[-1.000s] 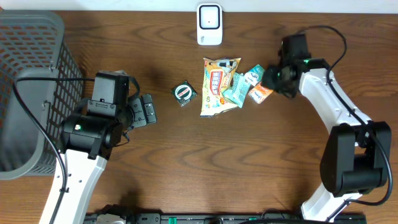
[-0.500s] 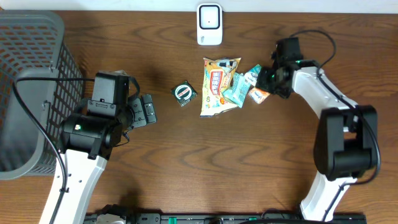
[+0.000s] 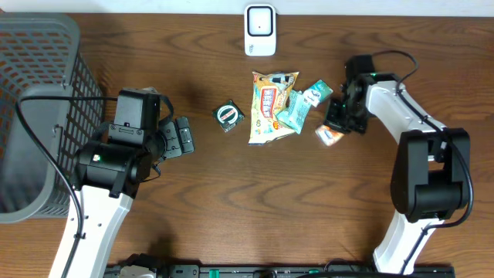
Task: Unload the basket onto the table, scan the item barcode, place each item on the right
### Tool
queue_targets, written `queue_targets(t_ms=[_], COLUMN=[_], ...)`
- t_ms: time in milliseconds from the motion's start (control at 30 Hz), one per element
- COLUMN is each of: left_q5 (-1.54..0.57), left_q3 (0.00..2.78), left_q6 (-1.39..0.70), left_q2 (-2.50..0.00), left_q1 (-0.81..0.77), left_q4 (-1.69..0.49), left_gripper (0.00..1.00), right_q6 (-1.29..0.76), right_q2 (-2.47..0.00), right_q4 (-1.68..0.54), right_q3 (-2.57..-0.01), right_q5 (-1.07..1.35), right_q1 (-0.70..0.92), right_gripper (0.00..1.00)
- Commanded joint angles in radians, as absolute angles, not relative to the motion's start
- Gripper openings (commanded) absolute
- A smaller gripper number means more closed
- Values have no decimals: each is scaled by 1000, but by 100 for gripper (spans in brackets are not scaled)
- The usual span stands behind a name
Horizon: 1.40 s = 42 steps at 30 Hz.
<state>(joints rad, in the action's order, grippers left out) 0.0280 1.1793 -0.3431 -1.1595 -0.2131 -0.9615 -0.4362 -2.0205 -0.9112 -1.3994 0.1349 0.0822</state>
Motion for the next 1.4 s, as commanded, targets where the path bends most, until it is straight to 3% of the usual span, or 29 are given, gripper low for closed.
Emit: queue_targets(t_ms=[0, 500, 567, 767, 867, 1200, 1367], left_q5=[27, 27, 27, 27, 27, 27, 27], left_q3=[1188, 1188, 1188, 1188, 1188, 1188, 1188], left_q6=[-352, -352, -352, -352, -352, -352, -352], left_q2=[-1163, -1163, -1163, -1163, -1163, -1163, -1163], left_q1=[-212, -212, -212, -212, -212, -212, -212], left_q4=[-961, -961, -961, -961, -961, -961, -961], left_gripper=[98, 97, 98, 98, 98, 98, 98], right_q6=[-406, -343, -356, -397, -442, -582, -611], right_q2=[-2001, -1778, -1771, -1800, -1829, -1917, -1980], right_q4=[-947, -960, -955, -951, -942, -946, -935], right_q3=[-1386, -1395, -1395, -1392, -1392, -1391, -1391], right_q5=[29, 32, 36, 32, -8, -159, -184], right_q1=[58, 51, 51, 83, 107, 171, 192], right_gripper=[1, 1, 10, 52, 59, 58, 52])
